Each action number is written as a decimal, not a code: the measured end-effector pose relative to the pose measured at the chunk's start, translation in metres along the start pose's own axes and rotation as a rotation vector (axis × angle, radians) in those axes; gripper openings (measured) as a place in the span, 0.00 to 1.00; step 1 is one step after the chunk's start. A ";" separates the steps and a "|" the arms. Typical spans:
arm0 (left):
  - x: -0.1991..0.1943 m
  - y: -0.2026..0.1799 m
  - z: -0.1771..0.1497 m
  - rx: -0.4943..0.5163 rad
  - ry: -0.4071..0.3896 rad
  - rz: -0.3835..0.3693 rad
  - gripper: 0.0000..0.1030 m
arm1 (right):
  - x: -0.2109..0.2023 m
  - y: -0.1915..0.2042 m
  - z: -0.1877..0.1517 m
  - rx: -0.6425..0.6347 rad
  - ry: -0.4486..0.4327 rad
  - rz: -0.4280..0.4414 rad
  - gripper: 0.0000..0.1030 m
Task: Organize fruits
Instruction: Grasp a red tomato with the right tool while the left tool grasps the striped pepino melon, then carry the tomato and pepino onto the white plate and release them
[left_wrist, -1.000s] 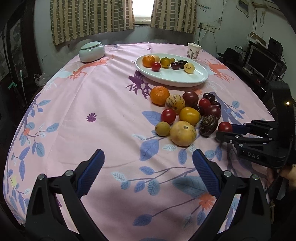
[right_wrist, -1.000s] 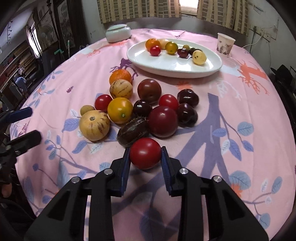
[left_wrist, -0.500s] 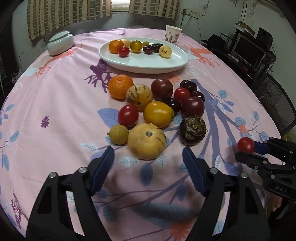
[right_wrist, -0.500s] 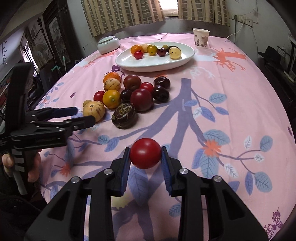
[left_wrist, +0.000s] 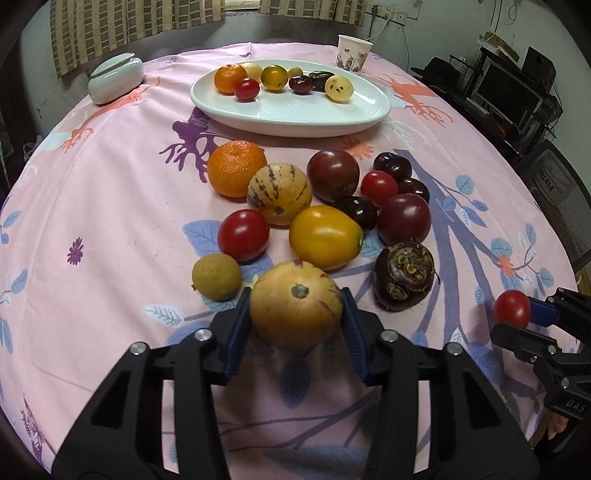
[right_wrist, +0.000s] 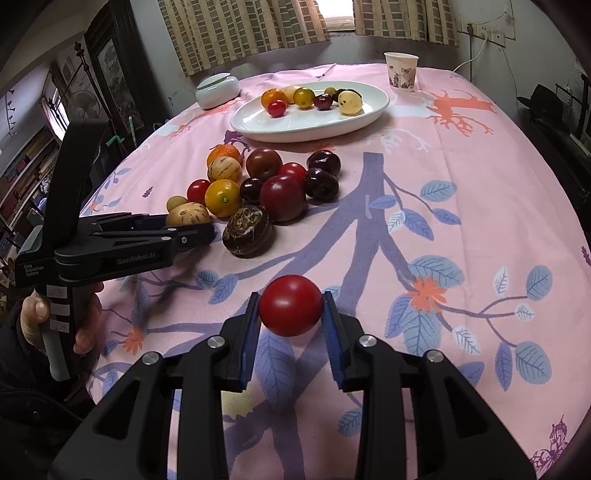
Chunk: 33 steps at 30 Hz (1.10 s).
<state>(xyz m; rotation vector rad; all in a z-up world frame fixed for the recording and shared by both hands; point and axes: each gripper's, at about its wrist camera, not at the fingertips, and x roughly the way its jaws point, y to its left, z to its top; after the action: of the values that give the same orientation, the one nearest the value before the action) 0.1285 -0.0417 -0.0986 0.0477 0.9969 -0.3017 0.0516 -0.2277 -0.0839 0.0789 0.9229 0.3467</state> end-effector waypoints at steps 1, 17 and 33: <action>-0.001 0.001 -0.001 -0.004 -0.002 -0.007 0.45 | -0.001 0.000 0.000 0.000 -0.001 0.000 0.32; -0.078 0.016 -0.004 0.006 -0.133 -0.045 0.45 | -0.007 0.022 0.021 -0.029 -0.028 0.012 0.32; -0.067 0.043 0.139 0.060 -0.130 0.004 0.45 | -0.003 0.014 0.130 -0.140 -0.057 -0.023 0.32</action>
<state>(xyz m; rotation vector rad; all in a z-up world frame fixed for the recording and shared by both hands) 0.2208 -0.0097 0.0288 0.0835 0.8583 -0.3272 0.1493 -0.2051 -0.0001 -0.0504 0.8404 0.3850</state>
